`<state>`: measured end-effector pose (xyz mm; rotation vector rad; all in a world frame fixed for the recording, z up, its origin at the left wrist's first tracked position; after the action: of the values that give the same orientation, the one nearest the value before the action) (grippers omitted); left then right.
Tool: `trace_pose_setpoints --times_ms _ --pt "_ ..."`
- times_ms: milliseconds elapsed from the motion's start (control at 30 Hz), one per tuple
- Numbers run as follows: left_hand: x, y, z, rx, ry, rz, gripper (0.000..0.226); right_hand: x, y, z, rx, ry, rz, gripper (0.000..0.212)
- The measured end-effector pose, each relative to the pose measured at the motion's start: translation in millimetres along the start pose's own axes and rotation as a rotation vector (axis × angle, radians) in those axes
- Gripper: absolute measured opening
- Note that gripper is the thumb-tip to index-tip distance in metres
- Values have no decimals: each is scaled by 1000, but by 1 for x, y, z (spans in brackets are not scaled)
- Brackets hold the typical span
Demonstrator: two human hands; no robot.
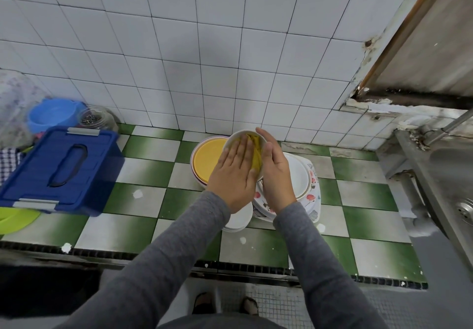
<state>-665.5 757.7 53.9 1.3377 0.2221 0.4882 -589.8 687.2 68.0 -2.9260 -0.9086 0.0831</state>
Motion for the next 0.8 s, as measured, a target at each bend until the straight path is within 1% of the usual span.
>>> trace_pose_setpoints --times_ms 133,233,300,400,500,700,800 --pt "6 1 -5 -231 -134 -24 60 2 3 1 67 -45 12 36" --pt "4 0 -9 -344 -221 -57 58 2 5 1 78 -60 3 36" --pt "2 2 -14 -308 -274 -73 58 1 5 3 85 -72 -10 36" --pt "-2 4 -18 -123 -308 -71 62 -1 4 8 86 -103 -14 36" --pt "-6 2 -11 -19 -230 -10 65 0 2 5 111 -125 -11 35" --pt "-2 2 -10 -23 8 67 75 2 -6 -4 87 -69 -59 36" --pt "1 1 -12 -114 -9 78 78 5 -7 -5 83 -39 -60 35"
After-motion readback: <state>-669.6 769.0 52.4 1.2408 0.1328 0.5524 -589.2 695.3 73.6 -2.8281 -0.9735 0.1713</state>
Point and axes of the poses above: each hand's wrist, its own x-axis towards the middle knuckle, its own y-axis out of the back of the hand, z = x × y, the point moved 3 cm from there along x, towards the middle knuckle, and after that the axes turned 8 degrees about z, right-handed, at the moved point
